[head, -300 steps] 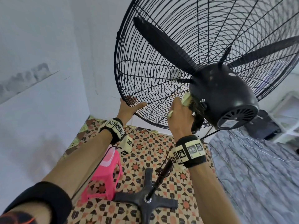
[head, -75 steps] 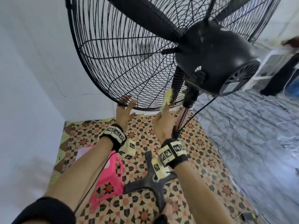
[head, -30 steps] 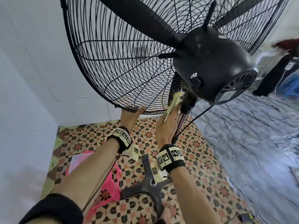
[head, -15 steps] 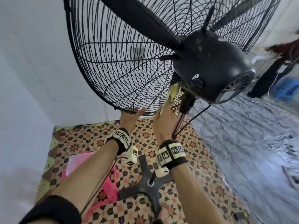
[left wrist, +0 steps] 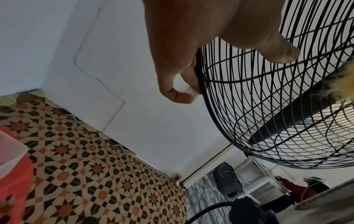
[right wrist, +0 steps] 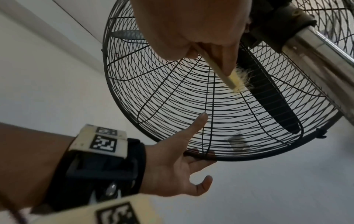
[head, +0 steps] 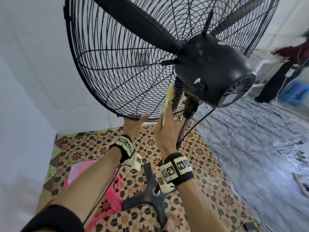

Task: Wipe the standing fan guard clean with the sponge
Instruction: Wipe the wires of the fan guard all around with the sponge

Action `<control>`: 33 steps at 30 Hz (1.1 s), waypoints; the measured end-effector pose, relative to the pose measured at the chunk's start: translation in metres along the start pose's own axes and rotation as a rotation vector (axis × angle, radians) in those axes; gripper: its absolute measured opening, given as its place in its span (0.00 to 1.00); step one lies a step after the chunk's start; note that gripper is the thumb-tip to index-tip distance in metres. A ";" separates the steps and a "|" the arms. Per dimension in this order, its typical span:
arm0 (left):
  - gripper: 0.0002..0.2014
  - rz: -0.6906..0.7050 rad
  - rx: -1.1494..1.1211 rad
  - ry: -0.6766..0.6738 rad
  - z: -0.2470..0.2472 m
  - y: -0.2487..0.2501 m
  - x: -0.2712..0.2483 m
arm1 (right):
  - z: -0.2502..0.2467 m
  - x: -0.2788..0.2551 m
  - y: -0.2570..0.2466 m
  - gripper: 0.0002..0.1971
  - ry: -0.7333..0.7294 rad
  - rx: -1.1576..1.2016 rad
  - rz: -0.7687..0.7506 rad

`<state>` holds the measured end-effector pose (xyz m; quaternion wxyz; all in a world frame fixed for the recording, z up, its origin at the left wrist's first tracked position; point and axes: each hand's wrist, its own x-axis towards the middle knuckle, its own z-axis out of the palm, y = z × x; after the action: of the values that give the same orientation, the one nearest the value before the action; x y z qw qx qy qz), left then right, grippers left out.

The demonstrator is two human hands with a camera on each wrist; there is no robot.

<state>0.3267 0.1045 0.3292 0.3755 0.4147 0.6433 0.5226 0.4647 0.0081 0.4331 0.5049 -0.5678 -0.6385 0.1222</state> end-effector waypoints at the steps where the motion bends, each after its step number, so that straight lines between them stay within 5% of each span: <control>1: 0.64 0.005 0.000 -0.006 0.000 0.000 0.000 | -0.001 0.001 0.000 0.29 0.036 -0.014 0.037; 5: 0.64 0.008 0.011 -0.017 0.002 -0.002 -0.002 | -0.004 0.027 -0.004 0.34 0.062 -0.106 0.259; 10: 0.61 0.015 -0.023 -0.010 0.000 0.002 -0.004 | -0.001 0.006 -0.002 0.28 0.004 0.019 -0.028; 16: 0.65 0.015 -0.061 -0.038 0.003 0.000 -0.004 | -0.003 0.031 -0.010 0.35 0.116 -0.062 0.229; 21: 0.61 0.021 -0.098 -0.016 0.000 0.002 -0.001 | 0.003 0.008 -0.007 0.32 0.010 0.008 -0.049; 26: 0.58 0.014 -0.078 -0.039 0.005 -0.006 0.001 | -0.001 0.023 -0.027 0.40 0.123 0.008 0.176; 33: 0.59 -0.020 -0.090 -0.047 0.003 -0.008 0.005 | -0.006 0.018 -0.019 0.33 0.099 0.029 0.076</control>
<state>0.3261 0.1094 0.3203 0.4139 0.4032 0.6143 0.5374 0.4605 0.0147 0.4588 0.5392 -0.5894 -0.5890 0.1222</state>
